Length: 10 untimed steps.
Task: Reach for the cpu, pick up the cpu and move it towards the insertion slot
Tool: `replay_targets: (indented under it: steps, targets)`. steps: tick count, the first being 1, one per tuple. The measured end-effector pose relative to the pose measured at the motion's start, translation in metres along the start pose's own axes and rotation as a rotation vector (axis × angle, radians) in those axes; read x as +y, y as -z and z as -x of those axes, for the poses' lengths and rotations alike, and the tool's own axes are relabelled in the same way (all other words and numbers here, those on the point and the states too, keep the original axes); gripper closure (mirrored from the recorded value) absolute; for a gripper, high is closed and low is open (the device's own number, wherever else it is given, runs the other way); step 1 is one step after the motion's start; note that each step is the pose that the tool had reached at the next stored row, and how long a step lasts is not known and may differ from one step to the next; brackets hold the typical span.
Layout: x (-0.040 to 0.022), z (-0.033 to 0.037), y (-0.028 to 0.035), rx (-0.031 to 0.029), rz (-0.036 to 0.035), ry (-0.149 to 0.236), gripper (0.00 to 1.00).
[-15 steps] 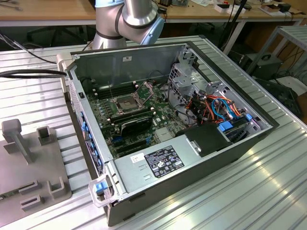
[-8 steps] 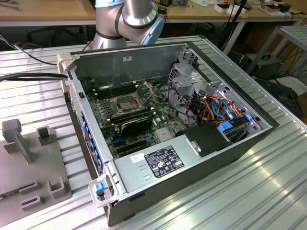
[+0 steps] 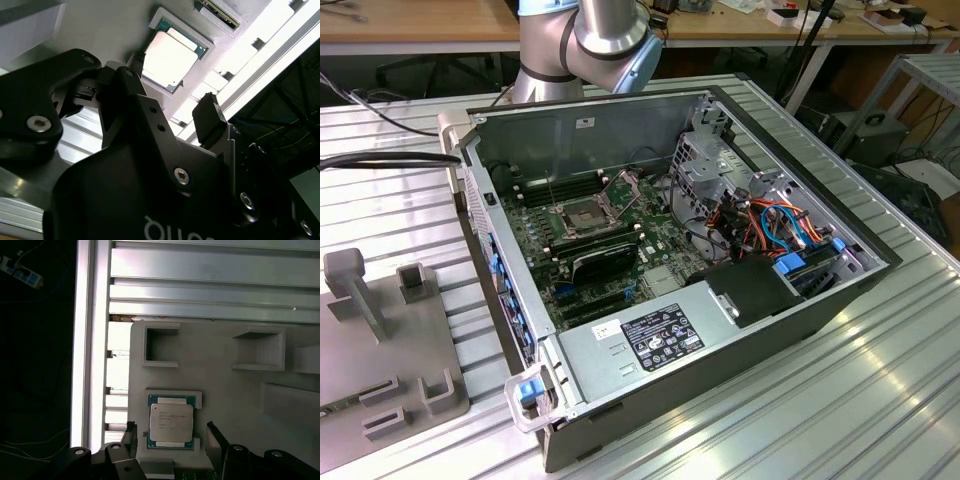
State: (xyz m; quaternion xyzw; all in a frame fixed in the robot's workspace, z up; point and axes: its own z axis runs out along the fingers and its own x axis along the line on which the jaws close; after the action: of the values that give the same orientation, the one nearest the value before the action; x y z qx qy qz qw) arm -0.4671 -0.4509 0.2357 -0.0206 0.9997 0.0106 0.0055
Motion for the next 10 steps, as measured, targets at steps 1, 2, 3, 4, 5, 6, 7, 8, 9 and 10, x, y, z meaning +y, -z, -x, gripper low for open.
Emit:
replay_targets:
  steps: [1,2,3,4,5,6,7,8,9,10]
  targets:
    - [0.0000,0.0000,-0.0003,0.0000,0.0001,0.000,0.34]
    - [0.0000,0.0000,-0.0009,-0.0003,0.0002,0.000,0.34]
    - [0.0000,0.0000,-0.0018,-0.0003,0.0002,0.000,0.34]
    - [0.0000,0.0000,-0.0028,0.0000,0.0001,0.000,0.34]
    - [-0.0001,-0.0001,-0.0048,-0.0001,0.0001,0.000,0.34]
    - [-0.0002,-0.0001,-0.0065,-0.0001,0.0001,0.000,0.34]
    - [-0.0003,-0.0001,-0.0097,0.0000,0.0001,0.000,0.34]
    - [-0.0003,-0.0002,-0.0123,-0.0001,0.0000,0.000,0.34]
    - [-0.0004,-0.0002,-0.0139,-0.0001,-0.0001,0.000,0.34]
    - [-0.0004,-0.0002,-0.0159,0.0000,-0.0001,0.000,0.34]
